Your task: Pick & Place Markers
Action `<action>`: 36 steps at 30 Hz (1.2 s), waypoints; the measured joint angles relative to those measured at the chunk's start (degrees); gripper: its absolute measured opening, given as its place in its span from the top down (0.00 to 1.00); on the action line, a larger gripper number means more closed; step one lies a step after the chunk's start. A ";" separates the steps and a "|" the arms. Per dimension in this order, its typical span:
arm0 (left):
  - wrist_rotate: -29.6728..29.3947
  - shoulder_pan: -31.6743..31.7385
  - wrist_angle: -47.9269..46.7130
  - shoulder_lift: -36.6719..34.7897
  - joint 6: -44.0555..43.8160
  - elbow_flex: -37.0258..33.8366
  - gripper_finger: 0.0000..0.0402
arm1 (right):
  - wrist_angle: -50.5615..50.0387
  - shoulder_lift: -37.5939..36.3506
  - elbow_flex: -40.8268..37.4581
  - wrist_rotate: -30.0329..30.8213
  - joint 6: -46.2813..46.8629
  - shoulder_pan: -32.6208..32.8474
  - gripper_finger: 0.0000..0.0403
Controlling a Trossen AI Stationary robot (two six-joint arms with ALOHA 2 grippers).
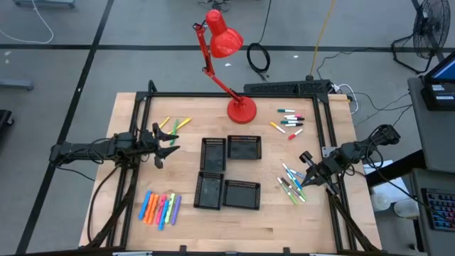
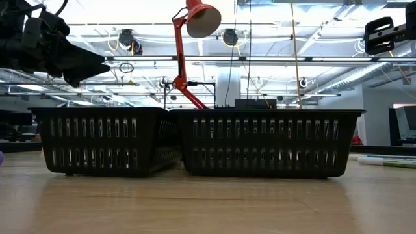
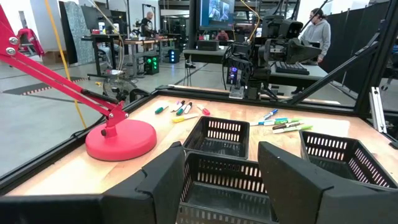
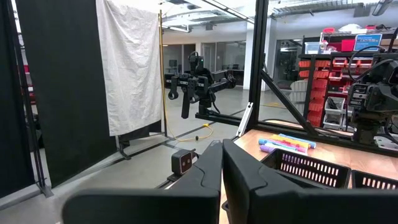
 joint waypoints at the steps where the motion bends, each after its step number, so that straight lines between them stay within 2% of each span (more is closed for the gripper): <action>1: 0.00 0.01 0.00 0.00 0.00 0.00 0.48 | -0.01 0.00 0.00 0.00 -0.01 -0.01 1.00; 21: 0.00 0.01 0.00 0.00 0.00 0.00 0.48 | 0.00 0.00 0.00 0.01 -0.02 0.00 1.00; 22: 0.00 0.01 0.00 -0.01 0.00 0.00 0.48 | 0.29 0.01 0.00 0.62 -0.62 0.00 1.00; 25: 0.00 0.00 0.00 -0.02 0.00 0.01 0.48 | 4.69 -0.04 0.00 8.13 -1.17 -0.01 1.00; 29: 0.00 -0.01 0.00 -0.02 0.00 0.00 0.48 | 10.34 0.01 0.00 13.51 2.59 -0.01 1.00; 32: 0.00 0.01 0.00 -0.01 0.00 0.01 0.48 | 14.35 0.00 0.00 13.52 6.39 -0.01 1.00; 36: 0.00 0.01 -0.01 -0.02 0.00 0.00 0.48 | 17.35 0.01 0.00 13.62 19.20 0.03 1.00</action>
